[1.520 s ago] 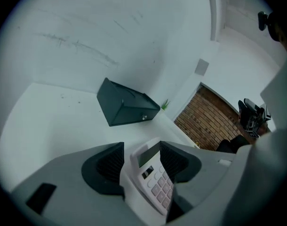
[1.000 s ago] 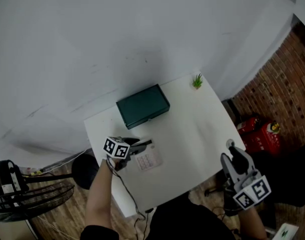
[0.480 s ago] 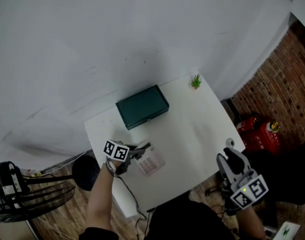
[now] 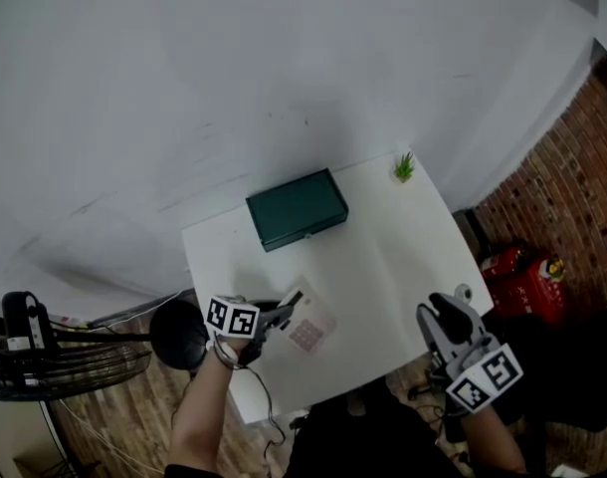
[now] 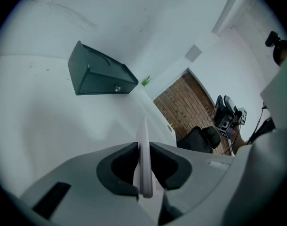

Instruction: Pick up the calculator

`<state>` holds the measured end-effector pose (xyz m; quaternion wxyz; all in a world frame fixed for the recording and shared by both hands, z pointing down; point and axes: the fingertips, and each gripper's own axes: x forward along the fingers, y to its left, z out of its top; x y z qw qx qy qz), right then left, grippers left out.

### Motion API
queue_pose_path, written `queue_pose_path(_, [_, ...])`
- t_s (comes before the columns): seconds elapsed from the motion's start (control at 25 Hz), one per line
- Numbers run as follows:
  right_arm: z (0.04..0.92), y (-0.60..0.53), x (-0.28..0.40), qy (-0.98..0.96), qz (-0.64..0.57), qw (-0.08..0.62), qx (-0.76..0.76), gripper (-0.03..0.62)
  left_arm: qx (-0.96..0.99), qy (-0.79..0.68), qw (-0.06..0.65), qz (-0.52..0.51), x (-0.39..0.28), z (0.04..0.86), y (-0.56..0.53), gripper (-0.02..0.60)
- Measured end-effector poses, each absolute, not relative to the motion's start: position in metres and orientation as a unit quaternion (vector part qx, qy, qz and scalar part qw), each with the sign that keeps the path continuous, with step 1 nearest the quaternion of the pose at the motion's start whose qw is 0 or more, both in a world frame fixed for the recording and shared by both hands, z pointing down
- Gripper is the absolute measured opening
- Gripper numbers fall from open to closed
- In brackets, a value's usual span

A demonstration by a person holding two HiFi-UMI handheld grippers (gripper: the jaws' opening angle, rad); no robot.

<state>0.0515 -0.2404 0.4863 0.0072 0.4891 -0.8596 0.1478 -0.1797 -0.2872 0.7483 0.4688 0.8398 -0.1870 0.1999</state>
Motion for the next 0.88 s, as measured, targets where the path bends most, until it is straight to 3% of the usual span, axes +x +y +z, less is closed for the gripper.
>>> queue_pose_path(0.44, [0.481,-0.247,0.073,-0.887,0.145,-0.005,0.439,0.101,0.813,-0.285,0.505,0.055,-0.157,0.685,-0.252,0.061])
queue_pose_path(0.88, [0.460,-0.248,0.087,-0.898,0.133,-0.015,0.419,0.094,0.808,-0.314,0.490,-0.093,-0.133,0.604,-0.242,0.061])
